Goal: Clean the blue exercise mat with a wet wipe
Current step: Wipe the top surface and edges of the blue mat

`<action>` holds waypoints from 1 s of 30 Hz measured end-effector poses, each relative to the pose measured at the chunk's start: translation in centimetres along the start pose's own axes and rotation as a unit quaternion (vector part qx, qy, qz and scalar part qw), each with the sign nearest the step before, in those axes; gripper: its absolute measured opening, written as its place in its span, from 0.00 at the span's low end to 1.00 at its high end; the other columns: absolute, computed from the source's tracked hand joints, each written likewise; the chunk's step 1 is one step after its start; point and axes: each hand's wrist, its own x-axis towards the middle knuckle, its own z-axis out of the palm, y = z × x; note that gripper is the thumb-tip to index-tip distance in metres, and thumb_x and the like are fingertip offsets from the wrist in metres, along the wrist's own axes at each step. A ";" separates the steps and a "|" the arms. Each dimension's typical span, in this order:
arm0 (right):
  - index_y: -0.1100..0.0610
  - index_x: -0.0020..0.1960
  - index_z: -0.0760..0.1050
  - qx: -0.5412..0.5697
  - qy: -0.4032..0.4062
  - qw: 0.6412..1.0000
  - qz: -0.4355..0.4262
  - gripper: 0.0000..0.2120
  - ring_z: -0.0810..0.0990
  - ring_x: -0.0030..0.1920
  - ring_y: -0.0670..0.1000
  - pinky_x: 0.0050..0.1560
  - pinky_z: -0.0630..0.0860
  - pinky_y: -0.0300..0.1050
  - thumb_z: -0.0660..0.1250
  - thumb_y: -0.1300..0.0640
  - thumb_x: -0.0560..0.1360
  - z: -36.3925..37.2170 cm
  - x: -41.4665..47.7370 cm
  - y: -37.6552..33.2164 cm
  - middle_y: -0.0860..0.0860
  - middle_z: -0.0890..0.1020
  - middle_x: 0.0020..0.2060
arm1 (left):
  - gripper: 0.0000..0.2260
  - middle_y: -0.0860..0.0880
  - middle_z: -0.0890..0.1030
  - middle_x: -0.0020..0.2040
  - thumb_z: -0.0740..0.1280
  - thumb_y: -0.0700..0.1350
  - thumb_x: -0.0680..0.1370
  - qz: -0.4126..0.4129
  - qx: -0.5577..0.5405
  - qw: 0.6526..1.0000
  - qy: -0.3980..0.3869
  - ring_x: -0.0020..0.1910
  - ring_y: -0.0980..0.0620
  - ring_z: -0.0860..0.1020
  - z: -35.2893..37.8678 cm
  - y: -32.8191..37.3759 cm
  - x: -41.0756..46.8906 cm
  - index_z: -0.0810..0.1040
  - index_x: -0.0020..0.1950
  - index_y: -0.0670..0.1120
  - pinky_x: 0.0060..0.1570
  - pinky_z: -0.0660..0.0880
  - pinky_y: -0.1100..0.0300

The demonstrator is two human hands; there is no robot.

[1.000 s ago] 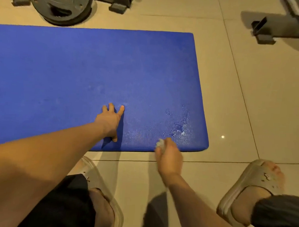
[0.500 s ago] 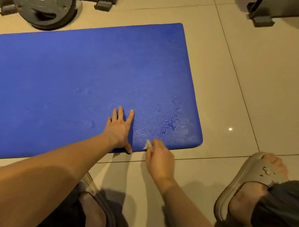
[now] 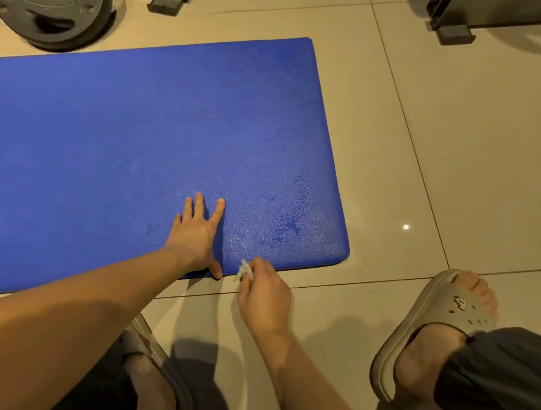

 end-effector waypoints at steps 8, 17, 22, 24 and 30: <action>0.56 0.47 0.69 -0.004 0.187 0.969 0.159 0.06 0.77 0.37 0.61 0.35 0.70 0.48 0.63 0.56 0.80 -7.7 3.5 10.5 0.54 0.78 0.40 | 0.75 0.35 0.35 0.80 0.83 0.67 0.55 -0.006 0.007 1.000 -0.008 0.80 0.32 0.37 -0.3 0.3 -0.1 0.31 0.81 0.51 0.78 0.55 0.38; 0.54 0.46 0.71 0.012 0.068 0.997 0.037 0.06 0.78 0.39 0.60 0.35 0.64 0.48 0.64 0.55 0.81 -3.4 1.9 3.9 0.53 0.79 0.42 | 0.75 0.35 0.34 0.80 0.83 0.66 0.56 -0.011 0.007 1.000 -0.015 0.80 0.32 0.37 -0.7 0.5 -0.2 0.30 0.81 0.51 0.78 0.55 0.38; 0.54 0.45 0.71 -0.015 0.188 0.969 0.159 0.07 0.76 0.38 0.60 0.36 0.63 0.46 0.63 0.55 0.82 -8.6 5.2 9.9 0.54 0.80 0.42 | 0.75 0.34 0.35 0.80 0.83 0.67 0.55 -0.011 0.018 1.000 -0.016 0.80 0.32 0.38 -0.8 0.6 -0.2 0.30 0.81 0.50 0.78 0.56 0.39; 0.57 0.47 0.72 -0.043 0.186 0.965 0.177 0.06 0.75 0.38 0.59 0.37 0.64 0.47 0.62 0.56 0.82 -9.6 6.0 11.3 0.55 0.79 0.43 | 0.75 0.34 0.35 0.80 0.83 0.67 0.55 -0.011 0.021 1.000 -0.016 0.80 0.31 0.38 -0.8 0.6 -0.2 0.30 0.81 0.50 0.78 0.56 0.39; 0.57 0.44 0.73 0.001 0.156 0.975 0.161 0.06 0.74 0.36 0.55 0.36 0.67 0.47 0.65 0.57 0.80 -10.0 4.7 12.0 0.52 0.78 0.38 | 0.75 0.34 0.34 0.80 0.82 0.68 0.55 -0.012 0.022 0.999 -0.022 0.80 0.31 0.38 -0.9 0.7 -0.2 0.29 0.81 0.50 0.78 0.55 0.38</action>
